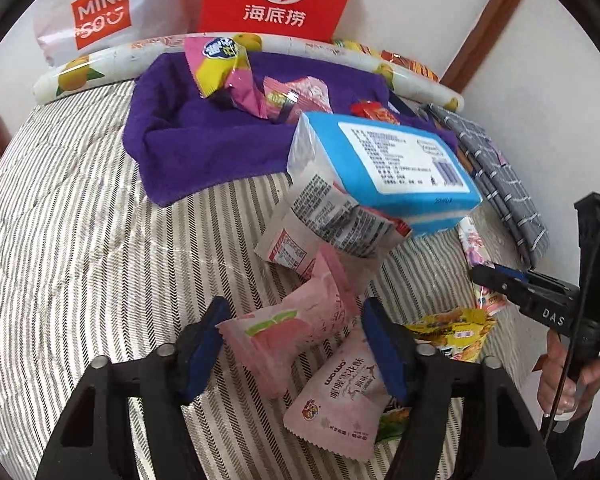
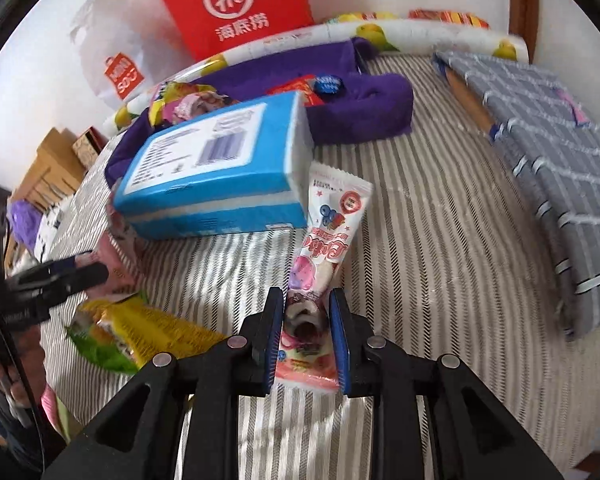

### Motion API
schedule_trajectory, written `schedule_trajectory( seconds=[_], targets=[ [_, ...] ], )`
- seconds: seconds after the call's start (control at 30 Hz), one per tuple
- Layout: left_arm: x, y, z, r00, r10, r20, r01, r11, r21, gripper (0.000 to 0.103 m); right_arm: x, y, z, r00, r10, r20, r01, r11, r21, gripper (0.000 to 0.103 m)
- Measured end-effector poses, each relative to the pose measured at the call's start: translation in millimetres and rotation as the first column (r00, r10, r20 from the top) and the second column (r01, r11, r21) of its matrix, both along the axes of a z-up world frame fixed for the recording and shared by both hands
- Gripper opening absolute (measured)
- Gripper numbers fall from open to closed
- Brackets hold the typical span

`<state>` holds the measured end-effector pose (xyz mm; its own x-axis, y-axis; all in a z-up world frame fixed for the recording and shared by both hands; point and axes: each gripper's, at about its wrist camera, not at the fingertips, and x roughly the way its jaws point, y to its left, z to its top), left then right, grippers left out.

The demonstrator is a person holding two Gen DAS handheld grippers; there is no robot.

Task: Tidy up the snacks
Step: 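Grasp the pink wrapped candy with the left tool while the right tool holds the white packet, then lift and carry the white packet and pink candy toward the purple towel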

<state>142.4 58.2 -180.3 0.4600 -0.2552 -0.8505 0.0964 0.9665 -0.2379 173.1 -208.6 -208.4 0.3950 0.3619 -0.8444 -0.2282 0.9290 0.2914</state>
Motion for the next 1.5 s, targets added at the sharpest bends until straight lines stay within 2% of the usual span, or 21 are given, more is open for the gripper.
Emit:
schedule_trajectory(
  seconds=[0.07, 0.2, 0.37, 0.5, 0.57, 0.73, 0.83, 0.9, 1.0, 1.17, 1.33, 1.5],
  targets=[
    [2, 0, -5, 1.000, 0.006, -0.012, -0.006, 1.000, -0.004, 0.053, 0, 1, -2, 1.000, -0.004, 0.019, 0.004, 1.000, 0.010, 0.025],
    [2, 1, -7, 1.000, 0.006, 0.013, -0.005, 1.000, -0.016, 0.037, -2, 6, -4, 0.997, 0.000, 0.072, 0.001, 1.000, -0.015, 0.025],
    [0, 11, -4, 0.999, 0.015, 0.030, -0.014, 1.000, -0.020, 0.024, -4, 3, -6, 0.994, -0.040, 0.103, 0.041, 0.999, -0.006, 0.026],
    [-5, 23, 4, 0.998, 0.036, 0.055, -0.036, 0.999, 0.004, 0.024, -2, 0, -5, 0.993, -0.060, 0.102, 0.060, 0.998, 0.002, 0.026],
    [-8, 29, 8, 0.997, 0.041, 0.066, -0.042, 0.999, 0.008, 0.024, -2, -3, -4, 0.991, -0.079, 0.105, 0.079, 0.997, 0.005, 0.022],
    [-8, 41, 5, 0.992, 0.086, 0.089, -0.090, 0.995, 0.045, 0.024, -2, -15, -2, 0.988, -0.096, 0.124, 0.103, 0.994, -0.045, 0.021],
    [-6, 45, -5, 0.990, 0.105, 0.093, -0.109, 0.994, 0.030, 0.024, 2, -22, -7, 0.986, -0.120, 0.115, 0.125, 0.992, -0.032, 0.021],
    [-5, 47, -5, 0.987, 0.112, 0.112, -0.113, 0.994, 0.006, 0.024, 4, -23, -6, 0.980, -0.139, 0.143, 0.147, 0.988, -0.050, 0.022],
    [-2, 50, -7, 0.983, 0.127, 0.129, -0.133, 0.990, 0.041, 0.027, 7, -20, -8, 0.975, -0.127, 0.185, 0.152, 0.981, -0.124, 0.022],
    [-1, 51, -13, 0.977, 0.135, 0.163, -0.145, 0.988, 0.057, 0.032, 10, -16, -12, 0.966, -0.110, 0.233, 0.151, 0.975, -0.162, 0.022],
    [0, 57, -14, 0.977, 0.147, 0.155, -0.152, 0.988, 0.018, 0.032, 12, -17, -13, 0.969, -0.104, 0.223, 0.142, 0.976, -0.164, 0.022],
    [-1, 54, -14, 0.977, 0.146, 0.158, -0.153, 0.988, 0.035, 0.032, 14, -13, -13, 0.972, -0.089, 0.218, 0.132, 0.973, -0.190, 0.024]
  ],
)
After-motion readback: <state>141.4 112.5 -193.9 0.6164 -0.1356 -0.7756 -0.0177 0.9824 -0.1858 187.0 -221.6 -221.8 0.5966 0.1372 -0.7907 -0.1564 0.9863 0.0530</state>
